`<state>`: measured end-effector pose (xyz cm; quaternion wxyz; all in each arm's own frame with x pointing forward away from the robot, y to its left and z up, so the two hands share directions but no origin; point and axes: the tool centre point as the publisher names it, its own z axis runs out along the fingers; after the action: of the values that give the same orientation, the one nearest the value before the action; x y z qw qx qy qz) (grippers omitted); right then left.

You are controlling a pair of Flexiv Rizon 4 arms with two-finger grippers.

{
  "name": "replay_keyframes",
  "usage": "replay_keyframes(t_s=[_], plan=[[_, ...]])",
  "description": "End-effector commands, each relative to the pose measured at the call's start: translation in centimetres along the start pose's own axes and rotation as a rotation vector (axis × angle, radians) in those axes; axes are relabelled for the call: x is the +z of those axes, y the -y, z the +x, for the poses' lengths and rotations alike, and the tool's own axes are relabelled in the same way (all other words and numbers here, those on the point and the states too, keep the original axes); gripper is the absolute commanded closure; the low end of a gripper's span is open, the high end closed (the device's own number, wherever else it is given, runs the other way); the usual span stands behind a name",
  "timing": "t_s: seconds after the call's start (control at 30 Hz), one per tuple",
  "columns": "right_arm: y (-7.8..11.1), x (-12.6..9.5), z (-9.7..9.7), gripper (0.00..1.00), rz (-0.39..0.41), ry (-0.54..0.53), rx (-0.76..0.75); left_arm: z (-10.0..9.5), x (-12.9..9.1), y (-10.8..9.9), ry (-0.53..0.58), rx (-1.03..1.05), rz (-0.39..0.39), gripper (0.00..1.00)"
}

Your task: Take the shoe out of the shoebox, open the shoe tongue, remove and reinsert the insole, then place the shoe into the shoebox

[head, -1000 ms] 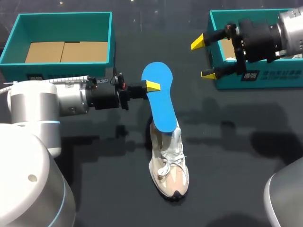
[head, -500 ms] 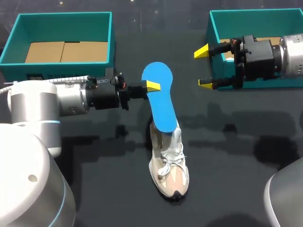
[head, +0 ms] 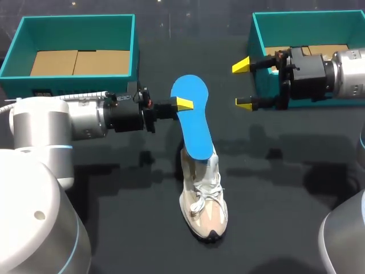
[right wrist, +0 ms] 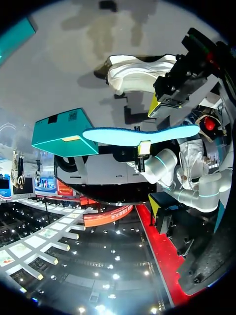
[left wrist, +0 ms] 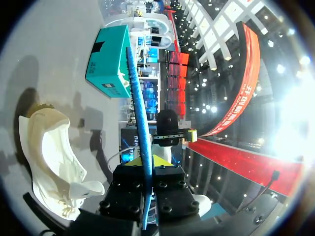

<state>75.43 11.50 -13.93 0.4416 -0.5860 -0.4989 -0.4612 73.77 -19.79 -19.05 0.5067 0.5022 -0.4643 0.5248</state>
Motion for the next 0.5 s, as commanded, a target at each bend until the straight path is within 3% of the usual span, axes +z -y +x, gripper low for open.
replay_keyframes(t_s=[0.03,0.27,0.5], plan=[[0.05,0.24,-0.11,0.0,-0.003,0.0,0.001,-0.03,-0.08,-0.06,0.0,0.001,0.0,1.0],[0.05,0.24,-0.11,0.0,-0.003,0.0,0.001,-0.03,-0.08,-0.06,0.0,0.001,0.0,1.0],[0.05,0.24,-0.11,0.0,-0.003,0.0,0.001,0.1,-0.3,0.04,0.018,0.132,0.0,1.0]])
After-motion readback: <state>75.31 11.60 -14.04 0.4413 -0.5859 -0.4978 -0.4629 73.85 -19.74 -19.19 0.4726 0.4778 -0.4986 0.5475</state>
